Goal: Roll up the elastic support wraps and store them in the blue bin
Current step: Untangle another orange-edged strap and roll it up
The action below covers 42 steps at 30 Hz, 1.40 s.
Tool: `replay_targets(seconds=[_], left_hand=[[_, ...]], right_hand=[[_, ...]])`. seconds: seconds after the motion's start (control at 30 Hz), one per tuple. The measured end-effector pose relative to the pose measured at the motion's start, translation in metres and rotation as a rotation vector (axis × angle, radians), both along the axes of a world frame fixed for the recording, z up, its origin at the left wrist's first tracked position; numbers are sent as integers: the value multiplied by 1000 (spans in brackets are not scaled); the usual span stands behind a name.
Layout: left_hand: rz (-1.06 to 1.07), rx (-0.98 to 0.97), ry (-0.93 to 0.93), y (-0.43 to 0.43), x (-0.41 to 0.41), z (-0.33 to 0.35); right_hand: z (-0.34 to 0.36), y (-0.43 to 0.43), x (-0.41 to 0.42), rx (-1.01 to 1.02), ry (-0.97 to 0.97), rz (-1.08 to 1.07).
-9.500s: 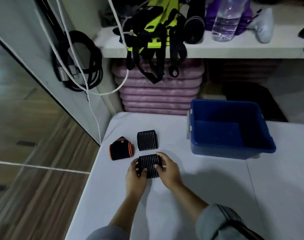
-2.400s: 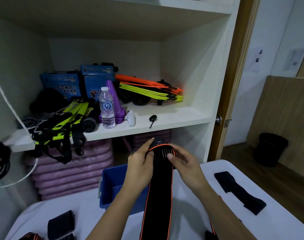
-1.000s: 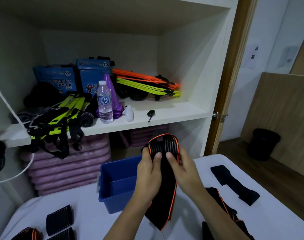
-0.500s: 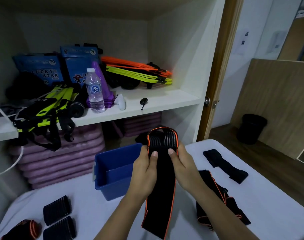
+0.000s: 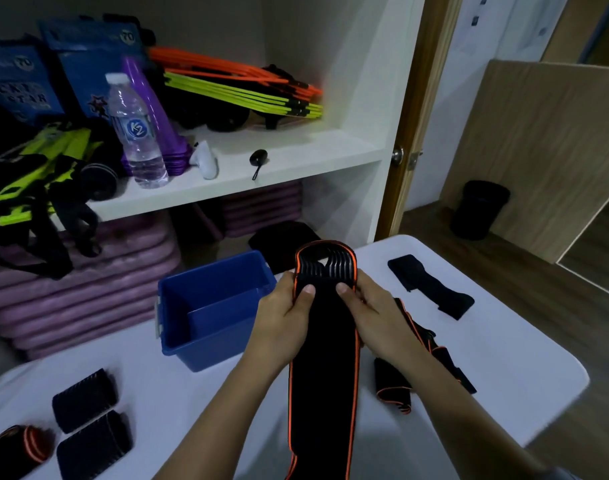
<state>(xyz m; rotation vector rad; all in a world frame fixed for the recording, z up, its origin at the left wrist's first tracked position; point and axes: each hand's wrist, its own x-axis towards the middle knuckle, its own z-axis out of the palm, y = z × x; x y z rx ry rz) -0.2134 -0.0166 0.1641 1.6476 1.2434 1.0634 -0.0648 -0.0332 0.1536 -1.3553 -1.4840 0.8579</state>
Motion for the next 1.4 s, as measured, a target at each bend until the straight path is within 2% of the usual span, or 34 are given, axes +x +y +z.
replay_targets(seconds=[0.2, 0.33, 0.43, 0.5, 0.57, 0.63, 0.77, 0.9, 1.0, 1.13, 1.3, 1.4], left_hand=[[-12, -239, 322, 66, 20, -94], [-21, -323, 510, 98, 31, -148], [-1, -315, 585, 118, 42, -170], [34, -301, 628, 132, 51, -181], [63, -290, 650, 142, 59, -190], [105, -297, 649, 150, 65, -199], [180, -279, 566, 156, 71, -213], [124, -252, 597, 154, 73, -220], [53, -318, 701, 151, 69, -221], [-72, -307, 756, 140, 59, -219], [30, -224, 603, 100, 35, -219], [87, -281, 542, 77, 27, -217]], right_hand=[[-90, 63, 16, -346, -5, -9], [-143, 96, 23, -480, -176, -64], [-174, 123, 31, -496, -366, -100], [-186, 137, 35, -510, -415, -142], [-192, 147, 38, -519, -389, -174], [-198, 156, 40, -521, -284, -234], [-215, 165, 39, -524, -95, -375], [-223, 168, 39, -499, -118, -392], [-223, 165, 40, -477, -201, -312], [-221, 152, 35, -484, -291, -212], [-207, 106, 24, -591, -263, -265], [-196, 76, 12, -607, -222, -273]])
